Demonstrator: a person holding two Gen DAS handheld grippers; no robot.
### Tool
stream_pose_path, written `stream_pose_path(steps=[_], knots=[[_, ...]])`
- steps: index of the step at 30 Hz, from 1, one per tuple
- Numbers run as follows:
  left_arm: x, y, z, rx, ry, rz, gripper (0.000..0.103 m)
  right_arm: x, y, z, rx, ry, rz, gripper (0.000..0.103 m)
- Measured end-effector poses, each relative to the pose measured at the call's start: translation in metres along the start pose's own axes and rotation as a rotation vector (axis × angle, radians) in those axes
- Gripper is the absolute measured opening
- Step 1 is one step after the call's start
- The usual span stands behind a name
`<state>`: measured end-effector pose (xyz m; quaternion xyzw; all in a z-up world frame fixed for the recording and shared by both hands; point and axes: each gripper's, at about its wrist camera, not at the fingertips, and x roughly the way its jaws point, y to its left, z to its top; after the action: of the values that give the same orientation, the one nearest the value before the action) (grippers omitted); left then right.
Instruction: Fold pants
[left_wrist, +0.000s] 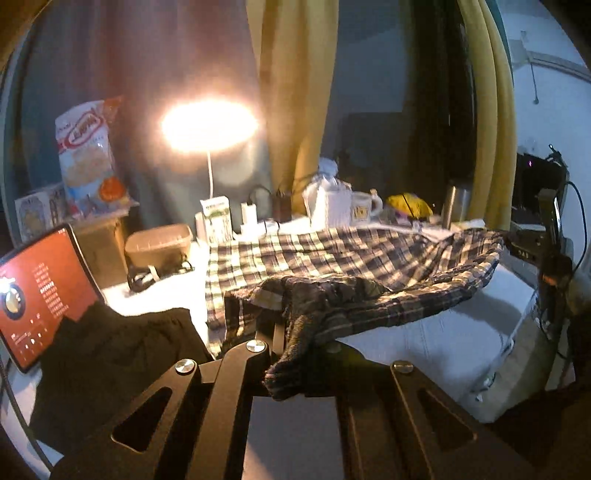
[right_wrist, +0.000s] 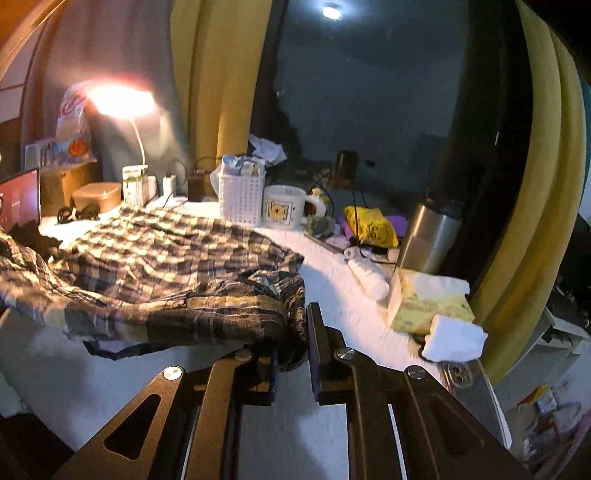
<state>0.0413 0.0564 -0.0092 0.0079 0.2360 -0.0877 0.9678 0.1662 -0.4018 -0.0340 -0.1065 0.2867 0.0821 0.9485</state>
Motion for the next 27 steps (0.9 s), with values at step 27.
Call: stream_pose_path(steps=[27], knots=[[0.135, 0.059, 0.104, 0.029, -0.102, 0.087, 0.002, 0.107, -0.022, 0.091, 0.112, -0.063, 0.003, 0.013]])
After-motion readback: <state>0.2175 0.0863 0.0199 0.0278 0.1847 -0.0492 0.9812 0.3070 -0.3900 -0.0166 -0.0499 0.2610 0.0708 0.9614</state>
